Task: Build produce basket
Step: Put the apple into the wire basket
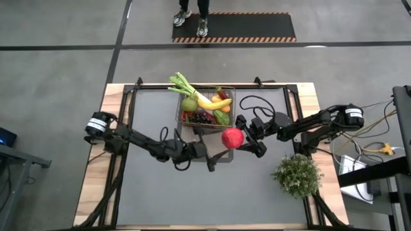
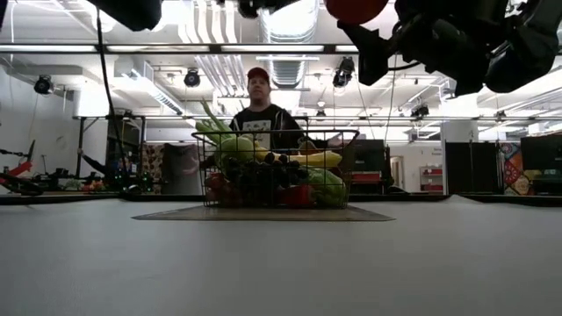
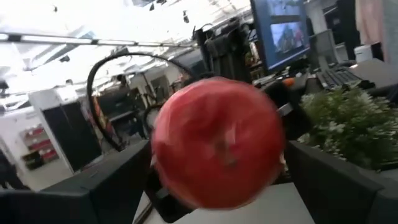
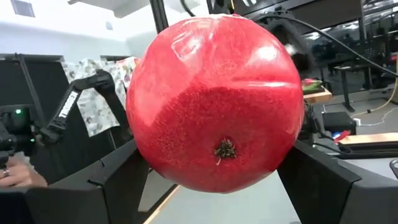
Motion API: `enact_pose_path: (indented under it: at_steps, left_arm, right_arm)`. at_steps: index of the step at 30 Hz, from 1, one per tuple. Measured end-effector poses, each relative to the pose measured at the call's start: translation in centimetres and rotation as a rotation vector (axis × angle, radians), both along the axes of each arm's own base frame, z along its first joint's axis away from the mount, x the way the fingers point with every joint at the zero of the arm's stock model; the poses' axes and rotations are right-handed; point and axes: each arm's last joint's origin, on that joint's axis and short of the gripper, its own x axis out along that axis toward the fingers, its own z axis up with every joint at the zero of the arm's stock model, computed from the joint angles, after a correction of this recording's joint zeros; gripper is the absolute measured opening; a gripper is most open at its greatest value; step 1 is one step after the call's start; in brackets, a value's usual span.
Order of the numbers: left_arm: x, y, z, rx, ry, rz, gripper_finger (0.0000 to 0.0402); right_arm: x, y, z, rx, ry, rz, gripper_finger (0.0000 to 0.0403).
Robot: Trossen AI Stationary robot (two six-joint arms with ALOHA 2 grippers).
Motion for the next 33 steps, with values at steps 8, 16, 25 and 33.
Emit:
enact_pose_path:
  at_steps: [8, 16, 25, 33]
  left_arm:
    - [0.2, 0.6, -0.3, 0.01, 0.004, -0.065, 0.0349]
    - [0.8, 2.1, -0.4, -0.034, -0.027, -0.141, 0.0348]
    - [0.8, 2.1, -0.5, -0.06, -0.03, -0.146, 0.029]
    - [0.8, 2.3, -0.8, -0.074, -0.01, -0.094, 0.0283]
  right_arm:
    - [0.0, 0.0, 0.0, -0.003, 0.0, 0.011, 0.0306]
    - [0.0, 0.0, 0.0, 0.001, 0.0, 0.014, 0.0306]
    - [0.0, -0.2, 0.0, 0.027, 0.016, 0.011, 0.0322]
    - [0.1, -0.3, -0.5, 0.038, 0.08, -0.019, 0.0366]
